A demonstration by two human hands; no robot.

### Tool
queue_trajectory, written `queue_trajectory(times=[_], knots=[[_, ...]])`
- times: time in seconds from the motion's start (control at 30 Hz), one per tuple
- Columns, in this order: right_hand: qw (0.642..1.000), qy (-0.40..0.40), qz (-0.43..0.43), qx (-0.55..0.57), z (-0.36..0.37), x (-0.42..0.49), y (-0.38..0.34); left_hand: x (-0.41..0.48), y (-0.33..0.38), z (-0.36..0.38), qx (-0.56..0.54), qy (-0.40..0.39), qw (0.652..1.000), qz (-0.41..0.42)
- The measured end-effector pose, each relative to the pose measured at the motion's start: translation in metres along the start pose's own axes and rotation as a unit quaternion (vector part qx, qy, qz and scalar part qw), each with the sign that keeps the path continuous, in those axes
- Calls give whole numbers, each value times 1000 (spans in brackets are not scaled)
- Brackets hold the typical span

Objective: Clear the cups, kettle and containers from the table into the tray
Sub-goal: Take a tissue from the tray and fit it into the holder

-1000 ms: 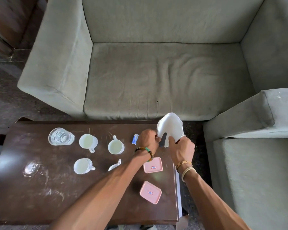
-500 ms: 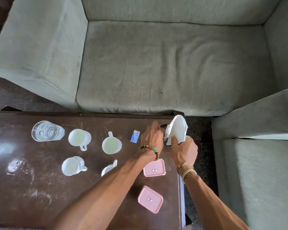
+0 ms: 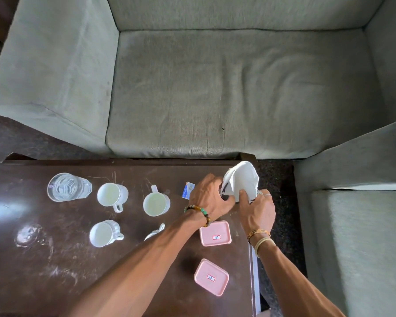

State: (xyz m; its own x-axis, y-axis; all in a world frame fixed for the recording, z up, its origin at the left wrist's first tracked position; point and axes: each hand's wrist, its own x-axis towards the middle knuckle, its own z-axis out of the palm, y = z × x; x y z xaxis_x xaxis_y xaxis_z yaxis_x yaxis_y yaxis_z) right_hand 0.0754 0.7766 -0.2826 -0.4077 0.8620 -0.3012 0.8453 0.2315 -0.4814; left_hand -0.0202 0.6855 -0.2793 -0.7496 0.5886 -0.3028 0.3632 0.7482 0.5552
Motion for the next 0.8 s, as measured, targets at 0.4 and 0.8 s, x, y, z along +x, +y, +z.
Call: queue_trajectory(times=[0.4,0.8], knots=[[995,16,55,85,-6,-4,-5,-8,5,-1,-16,-6,1000,-14],[999,-35,1,16,-6,-9,-9,10,7,-5,-44,69,996,31]])
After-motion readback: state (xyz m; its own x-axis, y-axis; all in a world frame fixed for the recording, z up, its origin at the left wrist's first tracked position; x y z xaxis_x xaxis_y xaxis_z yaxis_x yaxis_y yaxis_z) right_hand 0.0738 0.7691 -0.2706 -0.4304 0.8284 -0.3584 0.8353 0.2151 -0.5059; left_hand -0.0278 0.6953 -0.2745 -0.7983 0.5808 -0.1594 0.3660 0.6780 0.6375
